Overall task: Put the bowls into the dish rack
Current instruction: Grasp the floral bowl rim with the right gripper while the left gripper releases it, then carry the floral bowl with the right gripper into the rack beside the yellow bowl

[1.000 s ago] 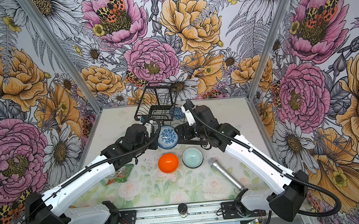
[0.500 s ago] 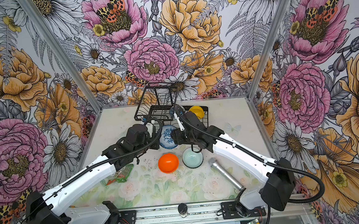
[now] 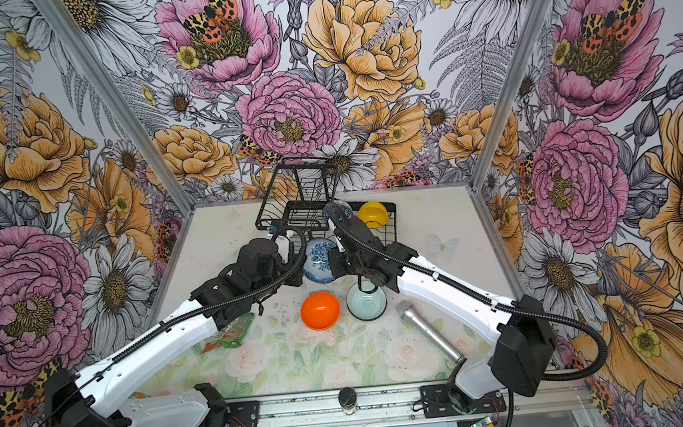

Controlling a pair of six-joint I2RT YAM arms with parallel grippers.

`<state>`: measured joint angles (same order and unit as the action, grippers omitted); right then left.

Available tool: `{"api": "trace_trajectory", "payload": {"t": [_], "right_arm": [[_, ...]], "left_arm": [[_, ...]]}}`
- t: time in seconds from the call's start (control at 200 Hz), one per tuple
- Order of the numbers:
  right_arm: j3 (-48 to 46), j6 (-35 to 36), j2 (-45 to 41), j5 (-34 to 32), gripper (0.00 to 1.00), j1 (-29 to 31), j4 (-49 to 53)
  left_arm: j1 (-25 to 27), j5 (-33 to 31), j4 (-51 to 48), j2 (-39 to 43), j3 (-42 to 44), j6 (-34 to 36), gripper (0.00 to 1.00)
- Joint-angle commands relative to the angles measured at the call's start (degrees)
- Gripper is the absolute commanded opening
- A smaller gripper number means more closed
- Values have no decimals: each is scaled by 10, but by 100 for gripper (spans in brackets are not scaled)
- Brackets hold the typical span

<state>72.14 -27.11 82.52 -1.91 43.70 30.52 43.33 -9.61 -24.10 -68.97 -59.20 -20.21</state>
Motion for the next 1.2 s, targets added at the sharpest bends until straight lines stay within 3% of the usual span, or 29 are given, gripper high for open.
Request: {"api": "trace_trajectory", "payload": {"t": [0.0, 0.185, 0.375, 0.45, 0.535, 0.746, 0.871, 1.011, 1.106, 1.196], "right_arm": [[-8, 2, -6, -13, 0, 5, -8], [-18, 7, -24, -18, 0, 5, -8], [-33, 42, -58, -30, 0, 3, -8], [-42, 69, -73, -37, 0, 0, -6], [-53, 102, -92, -45, 0, -12, -6], [-67, 192, -116, -74, 0, -58, -6], [-68, 297, -103, -182, 0, -62, -22], [-86, 440, -79, -296, 0, -65, -117], [-105, 534, -64, -321, 0, -70, -202], [-156, 638, -61, -331, 0, -72, -343]], "left_arm": [[7, 27, 50, 24, 1, -7, 0], [7, 29, 32, 30, 8, -5, 1], [4, 20, -30, 34, -5, 17, 65], [0, 12, -53, 45, -5, 25, 85], [-15, 12, -75, 57, -2, 31, 98], [-77, 57, -105, 66, 1, 50, 99], [-94, 76, -105, 56, -3, 61, 99], [-98, 89, -105, 32, -18, 73, 99], [-102, 96, -105, 15, -29, 88, 99], [-107, 104, -108, 0, -42, 102, 99]]}}
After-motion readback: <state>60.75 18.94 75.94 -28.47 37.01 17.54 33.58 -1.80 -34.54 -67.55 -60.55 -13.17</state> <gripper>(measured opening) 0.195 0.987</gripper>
